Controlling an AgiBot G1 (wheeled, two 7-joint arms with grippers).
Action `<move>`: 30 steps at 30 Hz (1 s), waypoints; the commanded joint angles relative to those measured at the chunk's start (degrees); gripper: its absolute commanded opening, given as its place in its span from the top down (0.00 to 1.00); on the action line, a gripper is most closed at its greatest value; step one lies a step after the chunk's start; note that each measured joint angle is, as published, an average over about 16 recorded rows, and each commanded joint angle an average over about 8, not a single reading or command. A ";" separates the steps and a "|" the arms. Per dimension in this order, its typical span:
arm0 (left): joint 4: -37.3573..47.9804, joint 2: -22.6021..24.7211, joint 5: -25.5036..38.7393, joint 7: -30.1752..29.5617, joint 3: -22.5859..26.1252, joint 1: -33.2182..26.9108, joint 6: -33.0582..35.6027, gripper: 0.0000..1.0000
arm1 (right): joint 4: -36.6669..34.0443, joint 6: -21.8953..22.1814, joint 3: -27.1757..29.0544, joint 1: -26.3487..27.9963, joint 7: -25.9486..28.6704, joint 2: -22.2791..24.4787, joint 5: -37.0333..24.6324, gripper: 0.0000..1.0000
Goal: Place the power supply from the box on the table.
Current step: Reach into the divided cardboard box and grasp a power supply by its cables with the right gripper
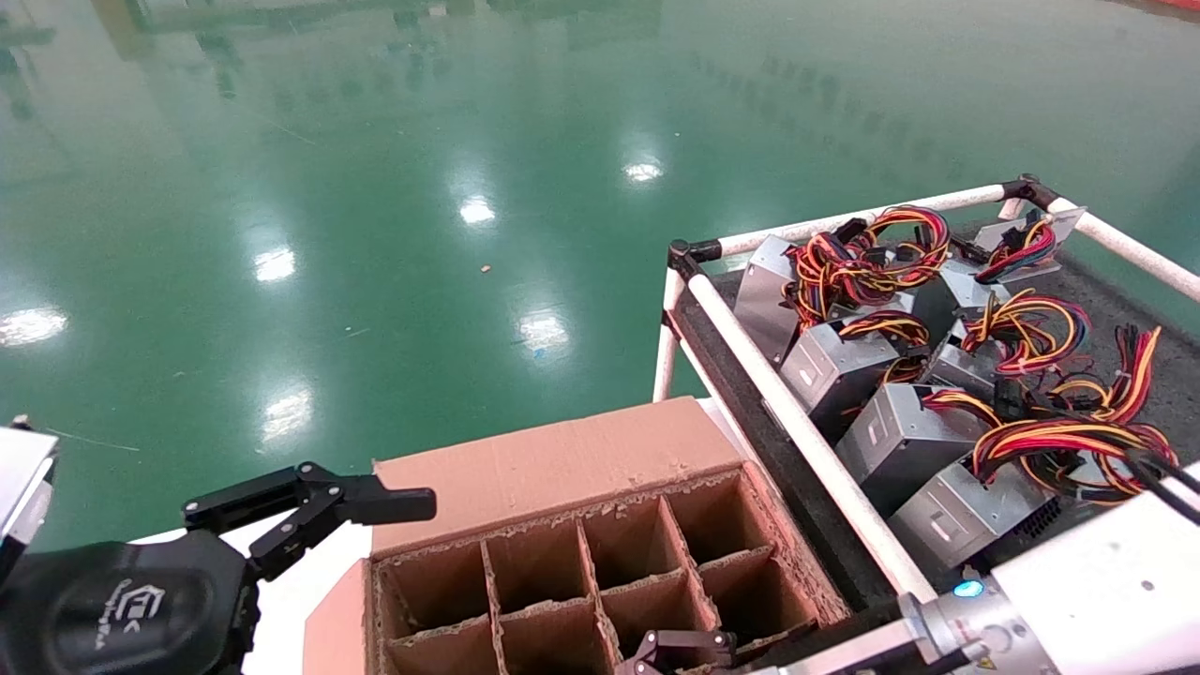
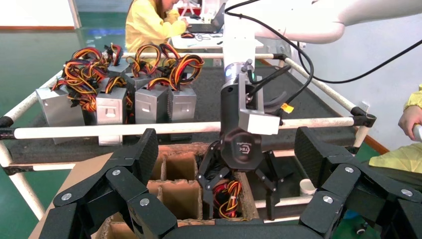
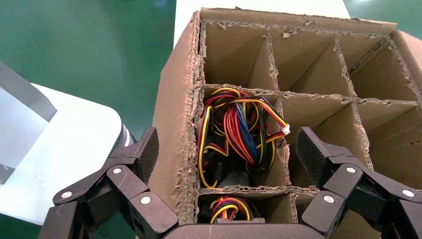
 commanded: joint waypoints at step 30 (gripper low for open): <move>0.00 -0.01 -0.01 0.01 0.02 0.00 -0.01 0.00 | -9.31 0.45 -3.66 4.16 -3.22 -6.86 -1.49 0.00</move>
